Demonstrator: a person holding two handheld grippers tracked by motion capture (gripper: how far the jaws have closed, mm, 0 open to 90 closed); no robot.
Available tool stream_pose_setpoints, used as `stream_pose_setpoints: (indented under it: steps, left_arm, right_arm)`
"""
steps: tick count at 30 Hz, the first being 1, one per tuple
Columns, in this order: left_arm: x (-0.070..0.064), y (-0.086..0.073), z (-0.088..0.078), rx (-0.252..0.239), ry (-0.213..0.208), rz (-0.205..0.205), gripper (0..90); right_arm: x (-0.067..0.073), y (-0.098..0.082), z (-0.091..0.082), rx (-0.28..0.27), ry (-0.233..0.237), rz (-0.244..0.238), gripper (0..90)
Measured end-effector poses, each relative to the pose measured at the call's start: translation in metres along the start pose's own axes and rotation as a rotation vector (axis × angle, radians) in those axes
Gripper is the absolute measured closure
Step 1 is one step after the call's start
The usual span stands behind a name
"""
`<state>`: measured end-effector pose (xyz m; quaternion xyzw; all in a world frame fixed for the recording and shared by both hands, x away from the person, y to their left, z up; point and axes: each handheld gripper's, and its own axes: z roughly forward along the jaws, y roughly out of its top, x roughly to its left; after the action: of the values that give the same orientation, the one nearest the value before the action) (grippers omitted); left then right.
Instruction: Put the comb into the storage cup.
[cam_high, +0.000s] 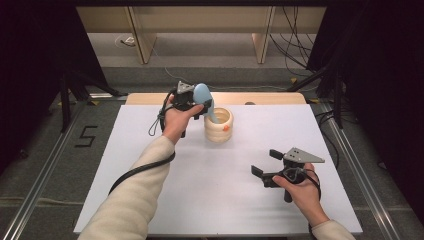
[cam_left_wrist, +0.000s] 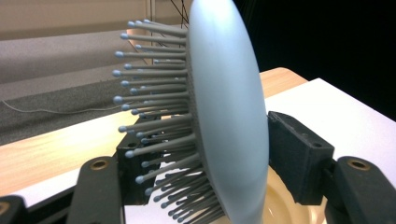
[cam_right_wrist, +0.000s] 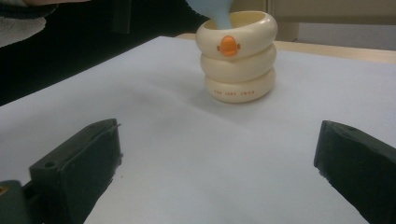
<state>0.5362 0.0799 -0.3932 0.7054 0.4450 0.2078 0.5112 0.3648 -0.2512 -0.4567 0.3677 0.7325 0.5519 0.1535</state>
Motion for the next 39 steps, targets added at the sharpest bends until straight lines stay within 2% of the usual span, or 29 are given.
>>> stream_pose_setpoints:
  steps: [5, 14, 27, 39]
  left_arm:
    - [0.001, -0.002, -0.001, 0.008, -0.008, -0.014, 34.0]
    - [0.002, -0.003, -0.003, 0.031, -0.007, -0.018, 24.3]
    - [0.0, -0.002, -0.006, 0.054, 0.016, 0.003, 12.0]
    - [0.004, -0.005, -0.017, 0.062, 0.003, 0.025, 5.4]
  right_arm:
    - [0.0, 0.0, 0.001, 0.0, -0.001, 0.0, 1.7]
    - [0.0, -0.001, 0.001, 0.005, 0.0, 0.001, 2.0]
    - [0.0, 0.0, 0.001, -0.002, -0.002, 0.001, 1.9]
    - [-0.001, 0.0, 0.0, -0.001, -0.007, 0.001, 2.0]
